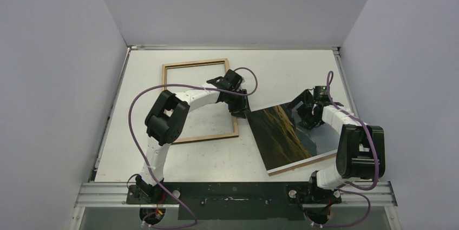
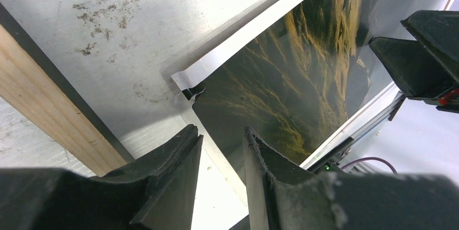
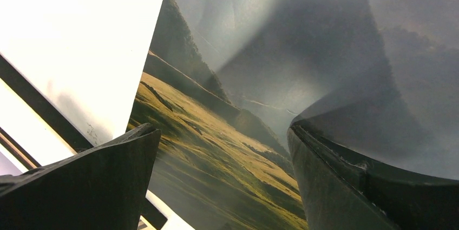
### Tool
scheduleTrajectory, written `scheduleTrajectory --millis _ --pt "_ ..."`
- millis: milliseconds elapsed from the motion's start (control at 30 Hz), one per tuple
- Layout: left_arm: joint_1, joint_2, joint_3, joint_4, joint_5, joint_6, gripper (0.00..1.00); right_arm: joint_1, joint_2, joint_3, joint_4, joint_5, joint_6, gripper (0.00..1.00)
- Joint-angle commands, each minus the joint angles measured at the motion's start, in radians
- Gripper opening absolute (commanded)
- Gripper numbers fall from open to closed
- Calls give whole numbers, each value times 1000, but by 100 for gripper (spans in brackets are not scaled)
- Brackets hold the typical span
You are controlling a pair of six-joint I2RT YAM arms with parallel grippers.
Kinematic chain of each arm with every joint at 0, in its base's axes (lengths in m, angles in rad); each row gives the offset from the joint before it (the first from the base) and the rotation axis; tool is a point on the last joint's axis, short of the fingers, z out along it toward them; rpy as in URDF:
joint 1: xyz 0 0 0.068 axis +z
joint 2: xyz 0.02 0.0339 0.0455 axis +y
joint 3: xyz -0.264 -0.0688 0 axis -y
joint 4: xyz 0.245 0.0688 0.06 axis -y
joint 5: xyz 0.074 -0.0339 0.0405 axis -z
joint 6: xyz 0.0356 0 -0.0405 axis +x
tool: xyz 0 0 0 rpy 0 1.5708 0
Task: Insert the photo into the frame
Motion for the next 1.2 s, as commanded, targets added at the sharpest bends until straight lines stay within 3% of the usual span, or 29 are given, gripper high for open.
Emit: scheduleTrajectory --millis 0,433,867,1167 --pt "10 15 7 53 23 -32 33 -2 15 -50 -99 83 -26 93" --pt "9 69 47 59 54 -66 36 -2 9 -52 -107 78 -19 91" --pt "32 58 25 68 67 -64 31 -2 -3 -62 -98 69 -14 90" --pt "42 4 -23 -8 -56 20 30 -2 -8 -57 -104 71 -24 90"
